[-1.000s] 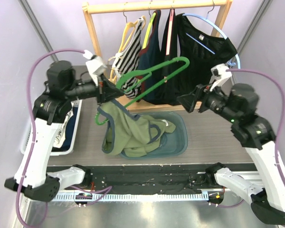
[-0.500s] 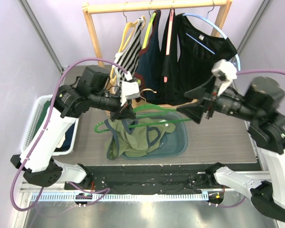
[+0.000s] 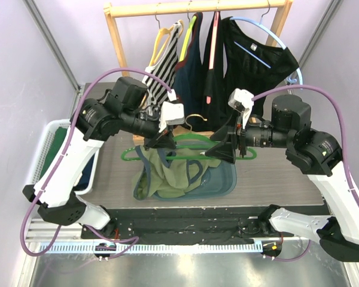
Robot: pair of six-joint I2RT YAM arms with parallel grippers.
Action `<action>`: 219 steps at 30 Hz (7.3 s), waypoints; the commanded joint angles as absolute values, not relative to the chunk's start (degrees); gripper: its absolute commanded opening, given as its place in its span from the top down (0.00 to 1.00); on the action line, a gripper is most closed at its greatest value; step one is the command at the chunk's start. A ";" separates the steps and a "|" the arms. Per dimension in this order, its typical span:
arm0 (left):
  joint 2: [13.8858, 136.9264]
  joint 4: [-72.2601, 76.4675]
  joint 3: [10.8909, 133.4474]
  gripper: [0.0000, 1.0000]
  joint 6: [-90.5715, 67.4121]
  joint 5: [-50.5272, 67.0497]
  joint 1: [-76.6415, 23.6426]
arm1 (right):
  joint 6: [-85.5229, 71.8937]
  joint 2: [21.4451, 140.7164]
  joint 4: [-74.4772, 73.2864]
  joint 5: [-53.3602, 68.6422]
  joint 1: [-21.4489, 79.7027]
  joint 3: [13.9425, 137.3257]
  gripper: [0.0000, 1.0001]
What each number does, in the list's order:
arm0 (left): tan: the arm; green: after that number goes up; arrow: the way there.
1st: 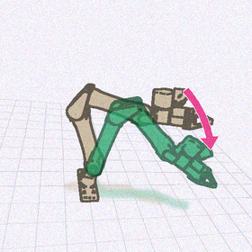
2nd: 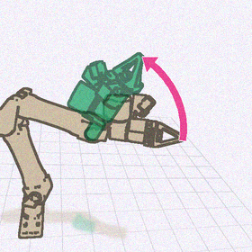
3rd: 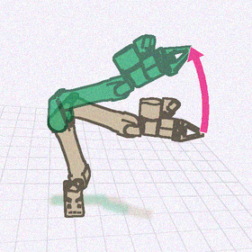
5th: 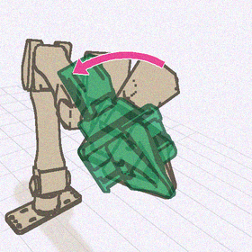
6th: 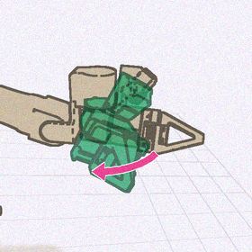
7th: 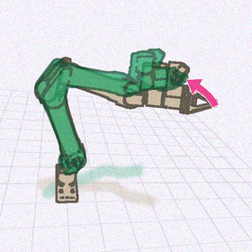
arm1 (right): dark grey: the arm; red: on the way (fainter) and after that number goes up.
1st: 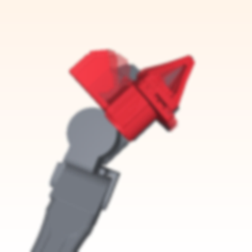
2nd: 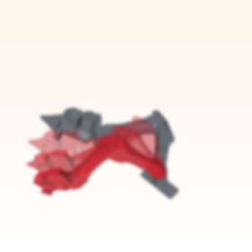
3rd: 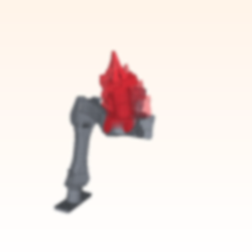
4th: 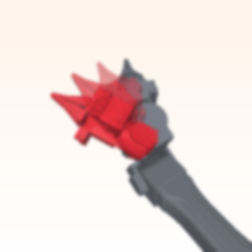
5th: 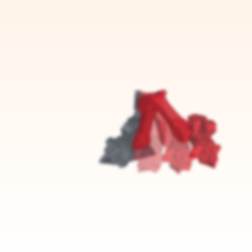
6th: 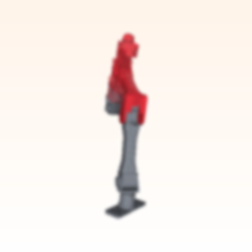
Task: Remove the tank top from the hanger
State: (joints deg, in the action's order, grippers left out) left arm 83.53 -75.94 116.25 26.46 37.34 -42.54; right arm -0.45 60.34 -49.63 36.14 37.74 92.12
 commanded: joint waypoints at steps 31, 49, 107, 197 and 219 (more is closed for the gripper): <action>85.95 -60.04 129.44 0.00 24.70 18.56 -48.25 | 0.09 54.94 -43.15 16.99 39.73 87.63 0.99; 78.22 -55.90 111.71 0.32 20.74 8.70 -50.45 | -2.99 46.93 -45.70 10.64 39.81 87.36 0.99; 81.65 -52.38 113.02 1.00 15.55 -1.56 -51.86 | -4.22 45.44 -44.65 10.37 39.81 84.38 0.99; 73.75 -71.97 116.99 0.00 26.89 30.11 -49.49 | -5.02 42.09 -58.27 14.11 39.81 91.06 0.99; 79.72 -75.41 115.40 0.00 30.23 41.84 -48.69 | 1.67 53.26 -52.74 31.38 39.81 93.16 0.99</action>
